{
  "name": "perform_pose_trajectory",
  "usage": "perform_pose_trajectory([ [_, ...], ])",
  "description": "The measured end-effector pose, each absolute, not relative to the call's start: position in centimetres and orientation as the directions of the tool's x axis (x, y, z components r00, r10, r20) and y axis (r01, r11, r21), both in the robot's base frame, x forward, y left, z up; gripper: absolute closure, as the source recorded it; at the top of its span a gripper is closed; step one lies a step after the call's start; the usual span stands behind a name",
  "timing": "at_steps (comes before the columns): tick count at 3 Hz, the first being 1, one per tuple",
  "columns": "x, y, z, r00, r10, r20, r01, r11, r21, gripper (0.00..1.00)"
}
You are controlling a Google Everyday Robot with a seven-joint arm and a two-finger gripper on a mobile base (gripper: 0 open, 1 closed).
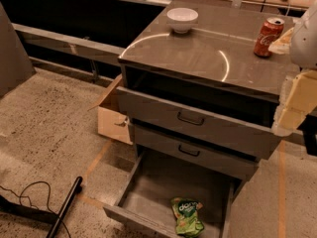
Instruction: Pick green rice chip bag from bottom drawer and place on counter
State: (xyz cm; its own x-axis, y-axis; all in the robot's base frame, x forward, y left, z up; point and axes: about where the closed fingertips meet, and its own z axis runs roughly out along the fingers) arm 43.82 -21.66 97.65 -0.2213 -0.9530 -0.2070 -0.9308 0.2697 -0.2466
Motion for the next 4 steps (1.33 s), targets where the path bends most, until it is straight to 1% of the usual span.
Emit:
perform_pose_trajectory([
  [1,43.8,-21.7,97.7,-0.221,-0.953,-0.207,-0.931,0.27,-0.247,0.0],
  [2,43.3,-22.3,94.6,-0.283,-0.934,-0.218,-0.92,0.329,-0.215,0.0],
  [3,41.7,-22.5,88.6,-0.351,-0.897,-0.27,-0.897,0.405,-0.177,0.0],
  [4,39.8,-22.9,81.4,-0.428,-0.835,-0.346,-0.867,0.487,-0.104,0.0],
])
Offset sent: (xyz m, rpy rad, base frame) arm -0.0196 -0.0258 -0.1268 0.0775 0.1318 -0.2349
